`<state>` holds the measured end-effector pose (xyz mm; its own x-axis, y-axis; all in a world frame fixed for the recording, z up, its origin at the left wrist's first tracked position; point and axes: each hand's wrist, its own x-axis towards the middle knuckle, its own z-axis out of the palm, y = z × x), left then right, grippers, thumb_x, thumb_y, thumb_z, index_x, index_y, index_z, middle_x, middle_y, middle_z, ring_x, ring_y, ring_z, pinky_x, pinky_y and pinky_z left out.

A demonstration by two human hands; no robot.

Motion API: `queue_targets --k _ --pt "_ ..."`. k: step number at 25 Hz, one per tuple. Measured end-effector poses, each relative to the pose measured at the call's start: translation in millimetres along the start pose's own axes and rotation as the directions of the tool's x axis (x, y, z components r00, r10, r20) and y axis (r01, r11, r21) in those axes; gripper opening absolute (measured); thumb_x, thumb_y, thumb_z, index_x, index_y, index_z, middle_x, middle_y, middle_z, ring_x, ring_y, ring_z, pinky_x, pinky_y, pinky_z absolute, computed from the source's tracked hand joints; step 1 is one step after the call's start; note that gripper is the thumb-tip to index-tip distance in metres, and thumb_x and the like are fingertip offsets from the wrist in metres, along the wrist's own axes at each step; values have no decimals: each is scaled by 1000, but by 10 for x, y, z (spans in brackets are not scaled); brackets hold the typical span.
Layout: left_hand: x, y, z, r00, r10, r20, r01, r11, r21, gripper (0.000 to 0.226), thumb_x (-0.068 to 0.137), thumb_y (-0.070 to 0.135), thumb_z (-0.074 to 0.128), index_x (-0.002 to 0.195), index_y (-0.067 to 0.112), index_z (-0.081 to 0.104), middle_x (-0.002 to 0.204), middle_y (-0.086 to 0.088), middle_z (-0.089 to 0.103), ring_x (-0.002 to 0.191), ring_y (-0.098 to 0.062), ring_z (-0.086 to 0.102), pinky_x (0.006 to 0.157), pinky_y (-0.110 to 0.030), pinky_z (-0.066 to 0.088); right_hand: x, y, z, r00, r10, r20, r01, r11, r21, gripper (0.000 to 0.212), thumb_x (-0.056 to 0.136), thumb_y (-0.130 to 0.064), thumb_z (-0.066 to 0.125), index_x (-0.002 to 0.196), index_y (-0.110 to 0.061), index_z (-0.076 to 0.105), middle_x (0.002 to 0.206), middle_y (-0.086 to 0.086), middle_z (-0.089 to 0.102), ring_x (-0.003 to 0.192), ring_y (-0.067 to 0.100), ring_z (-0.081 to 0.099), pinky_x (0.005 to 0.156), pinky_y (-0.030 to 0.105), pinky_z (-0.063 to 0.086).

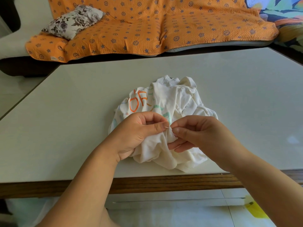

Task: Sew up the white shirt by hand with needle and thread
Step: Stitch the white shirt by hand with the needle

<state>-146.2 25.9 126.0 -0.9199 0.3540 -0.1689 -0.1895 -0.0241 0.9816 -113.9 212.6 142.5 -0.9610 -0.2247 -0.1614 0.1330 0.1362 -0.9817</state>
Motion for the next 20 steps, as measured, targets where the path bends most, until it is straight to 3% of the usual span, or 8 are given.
queue_targets --k 4,9,13,17,20 --pt "13 -20 22 999 5 -38 -6 1000 -21 14 64 24 75 76 17 74 78 -1 71 77 -9 66 70 -19 53 28 33 4 996 -12 -84 7 998 -59 9 86 -10 70 89 -14 77 74 15 73 62 16 69 61 19 57" --pt "33 -30 55 997 -24 -74 19 997 -72 13 65 21 74 77 14 72 76 -3 71 73 -11 67 67 -22 55 29 38 59 991 -29 -127 30 1000 5 8 85 -7 71 88 -13 75 71 9 75 66 19 73 62 19 57" --pt "59 -54 107 996 -36 -77 29 996 -83 19 63 23 76 79 12 73 78 -6 71 77 -15 67 75 -27 56 10 43 65 985 -47 -168 43 999 -29 17 87 -3 68 97 -17 70 72 2 75 66 14 74 62 15 56" --pt "64 -47 111 994 6 -105 -11 999 -43 18 64 24 76 78 14 74 78 -5 72 77 -14 67 75 -25 55 -7 70 72 978 -134 -158 122 989 -81 26 90 -2 63 98 -24 74 76 0 76 74 13 74 75 24 60" --pt "59 -45 118 992 32 -120 -33 999 -6 19 64 25 76 79 15 74 80 -7 73 80 -15 68 79 -27 55 1 90 82 967 -198 -162 178 975 -129 21 90 -9 67 97 -27 75 76 -2 76 74 13 74 77 30 61"
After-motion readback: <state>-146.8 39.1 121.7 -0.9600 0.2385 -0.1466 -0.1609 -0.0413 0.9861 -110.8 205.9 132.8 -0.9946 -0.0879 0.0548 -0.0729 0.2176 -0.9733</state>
